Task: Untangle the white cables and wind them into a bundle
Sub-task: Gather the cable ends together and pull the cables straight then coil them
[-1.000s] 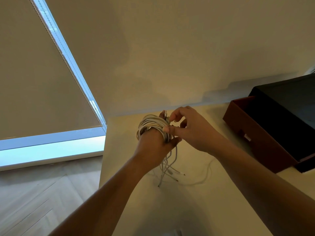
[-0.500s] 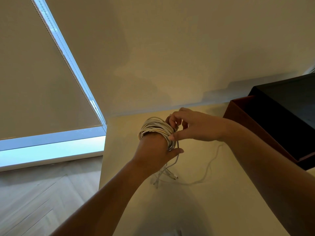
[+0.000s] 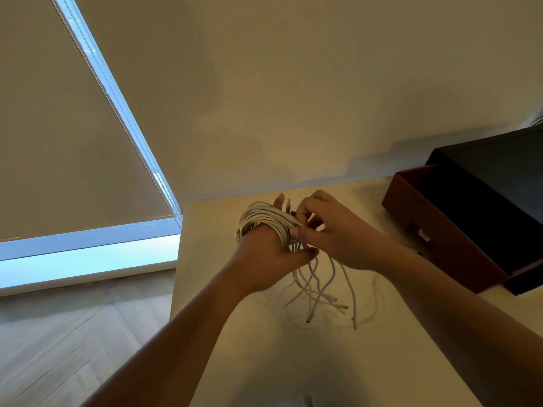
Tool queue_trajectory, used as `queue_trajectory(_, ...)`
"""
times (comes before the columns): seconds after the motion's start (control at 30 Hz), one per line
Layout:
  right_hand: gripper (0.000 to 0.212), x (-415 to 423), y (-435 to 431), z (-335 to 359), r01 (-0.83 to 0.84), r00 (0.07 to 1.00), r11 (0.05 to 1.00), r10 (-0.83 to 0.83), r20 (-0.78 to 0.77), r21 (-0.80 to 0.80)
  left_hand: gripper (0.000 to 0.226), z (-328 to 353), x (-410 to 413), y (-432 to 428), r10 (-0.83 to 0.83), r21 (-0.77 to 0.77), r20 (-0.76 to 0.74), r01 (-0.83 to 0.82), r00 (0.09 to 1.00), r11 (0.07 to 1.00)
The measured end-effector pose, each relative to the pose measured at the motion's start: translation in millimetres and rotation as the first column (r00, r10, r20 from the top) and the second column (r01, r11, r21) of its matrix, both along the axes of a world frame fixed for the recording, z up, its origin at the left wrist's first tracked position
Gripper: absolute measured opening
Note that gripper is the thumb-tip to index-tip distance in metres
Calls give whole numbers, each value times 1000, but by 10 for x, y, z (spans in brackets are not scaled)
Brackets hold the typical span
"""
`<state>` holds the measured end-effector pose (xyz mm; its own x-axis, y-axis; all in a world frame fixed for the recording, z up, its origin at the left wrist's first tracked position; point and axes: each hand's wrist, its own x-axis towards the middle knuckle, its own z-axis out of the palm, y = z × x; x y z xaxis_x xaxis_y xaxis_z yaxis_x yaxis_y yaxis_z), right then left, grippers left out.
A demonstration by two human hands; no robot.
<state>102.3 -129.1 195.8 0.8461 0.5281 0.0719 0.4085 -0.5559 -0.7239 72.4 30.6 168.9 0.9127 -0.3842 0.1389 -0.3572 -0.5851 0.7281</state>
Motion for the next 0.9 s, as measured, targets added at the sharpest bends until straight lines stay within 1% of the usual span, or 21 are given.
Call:
queue_trajectory(0.07, 14, -49, -21, -87, 40, 999, 995, -37, -34, 93, 36, 60, 14, 33, -32, -120, -134, 16, 990, 993)
queue_trajectory(0.13, 10, -84, -29, -135, 78, 994, 981, -64, -85, 176, 26, 98, -17, 19, 4, -267, -268, -79, 963, 961)
queue_trajectory(0.17, 9, -96, -22, -147, 94, 992, 976, -76, -100, 194, 17, 83, -21, 11, 23, -316, -309, -126, 951, 940)
queue_trajectory(0.2, 8, -110, -13, -155, 106, 990, 972, -84, -111, 209, 10, 68, -22, -9, 47, -353, -319, -165, 947, 921)
queue_trajectory(0.23, 8, -124, -2, -165, 114, 989, 968, -88, -121, 223, 9, 42, -22, -34, 83, -377, -324, -209, 942, 902)
queue_trajectory(0.27, 9, -141, 10, -170, 119, 987, 964, -89, -131, 237, 19, 14, -21, -59, 103, -400, -325, -235, 940, 886)
queue_trajectory(0.3, 9, -159, 26, -184, 123, 987, 961, -92, -131, 247, 40, -42, 2, -62, 111, -428, -329, -253, 938, 868)
queue_trajectory(0.33, 8, -178, 42, -197, 129, 988, 960, -102, -116, 247, 57, -79, 22, -79, 115, -463, -344, -275, 932, 843)
queue_trajectory(0.37, 6, -199, 62, -221, 142, 989, 962, -128, -75, 234, 58, -101, 33, -90, 125, -496, -346, -294, 930, 817)
queue_trajectory(0.4, 5, -223, 89, -256, 164, 986, 963, -165, -16, 212, 49, -106, 33, -111, 152, -494, -336, -311, 930, 812)
queue_trajectory(0.47, 5, -278, 140, -325, 205, 964, 960, -231, 128, 192, 18, -65, 29, -150, 220, -489, -311, -354, 925, 797)
queue_trajectory(0.5, 6, -301, 161, -351, 203, 952, 959, -240, 189, 199, 14, -80, 33, -141, 241, -496, -304, -369, 922, 786)
queue_trajectory(0.57, 7, -336, 158, -364, 139, 954, 969, -186, 233, 206, 35, -111, 26, -110, 267, -499, -300, -389, 916, 774)
queue_trajectory(0.6, 7, -339, 134, -347, 91, 965, 974, -138, 221, 208, 23, -121, 23, -97, 277, -506, -295, -395, 915, 767)
queue_trajectory(0.63, 7, -330, 99, -325, 60, 976, 974, -103, 194, 216, 15, -154, 36, -72, 304, -503, -280, -409, 911, 762)
queue_trajectory(0.67, 6, -307, 60, -305, 69, 984, 970, -106, 146, 234, 28, -168, 32, -68, 330, -486, -261, -418, 907, 768)
queue_trajectory(0.73, 10, -230, -10, -296, 189, 978, 937, -207, 32, 294, 54, -192, 37, -53, 357, -474, -227, -423, 906, 772)
queue_trajectory(0.77, 10, -193, -38, -300, 248, 967, 918, -256, -16, 310, 60, -190, 47, -45, 365, -481, -216, -424, 906, 767)
queue_trajectory(0.8, 9, -159, -56, -318, 281, 959, 913, -274, -66, 296, 61, -180, 48, -41, 361, -496, -219, -422, 907, 759)
queue_trajectory(0.83, 7, -144, -62, -332, 278, 959, 924, -250, -135, 264, 60, -186, 57, -32, 360, -523, -228, -426, 905, 738)
queue_trajectory(0.9, 15, -143, -44, -394, 189, 940, 963, -121, -320, 192, 59, -144, 54, -37, 354, -546, -249, -433, 901, 717)
